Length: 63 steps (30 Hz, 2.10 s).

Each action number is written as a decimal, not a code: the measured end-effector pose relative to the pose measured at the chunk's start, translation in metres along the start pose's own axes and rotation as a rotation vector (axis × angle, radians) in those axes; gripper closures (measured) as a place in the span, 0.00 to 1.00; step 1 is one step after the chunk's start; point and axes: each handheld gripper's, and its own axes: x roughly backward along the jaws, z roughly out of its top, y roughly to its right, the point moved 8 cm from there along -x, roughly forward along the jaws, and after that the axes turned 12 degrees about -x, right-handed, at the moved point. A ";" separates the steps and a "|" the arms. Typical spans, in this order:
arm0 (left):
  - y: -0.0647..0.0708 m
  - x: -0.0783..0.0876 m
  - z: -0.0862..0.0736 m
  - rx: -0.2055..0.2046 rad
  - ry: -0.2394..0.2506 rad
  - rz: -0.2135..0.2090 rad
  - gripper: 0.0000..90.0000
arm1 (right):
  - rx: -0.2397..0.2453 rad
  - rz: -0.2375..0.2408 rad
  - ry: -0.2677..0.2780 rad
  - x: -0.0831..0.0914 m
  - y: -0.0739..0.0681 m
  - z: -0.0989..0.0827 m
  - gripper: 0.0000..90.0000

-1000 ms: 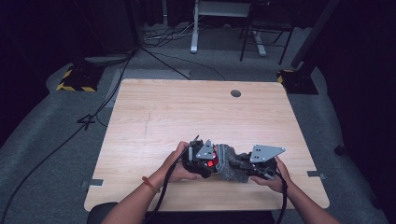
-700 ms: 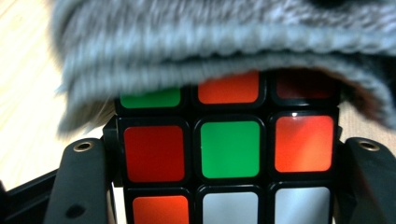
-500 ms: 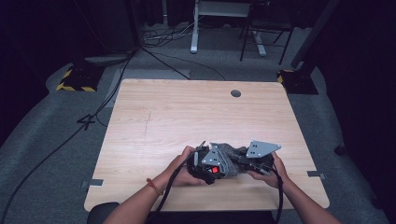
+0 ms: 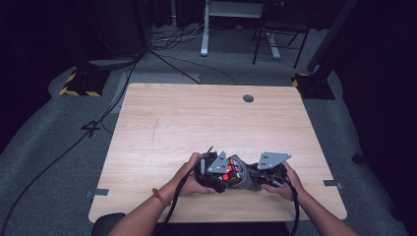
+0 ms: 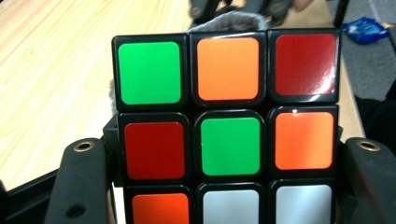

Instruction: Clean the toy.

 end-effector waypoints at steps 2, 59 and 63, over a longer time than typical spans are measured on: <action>-0.003 0.000 -0.003 0.016 0.000 -0.001 0.37 | -0.010 0.035 0.011 0.001 -0.005 0.001 0.86; 0.002 -0.010 -0.004 -0.014 -0.083 0.019 0.37 | -0.040 0.063 0.116 0.011 -0.013 0.008 0.87; 0.000 -0.004 0.002 -0.018 -0.048 0.021 0.37 | -0.075 0.062 0.041 0.002 -0.005 -0.003 0.87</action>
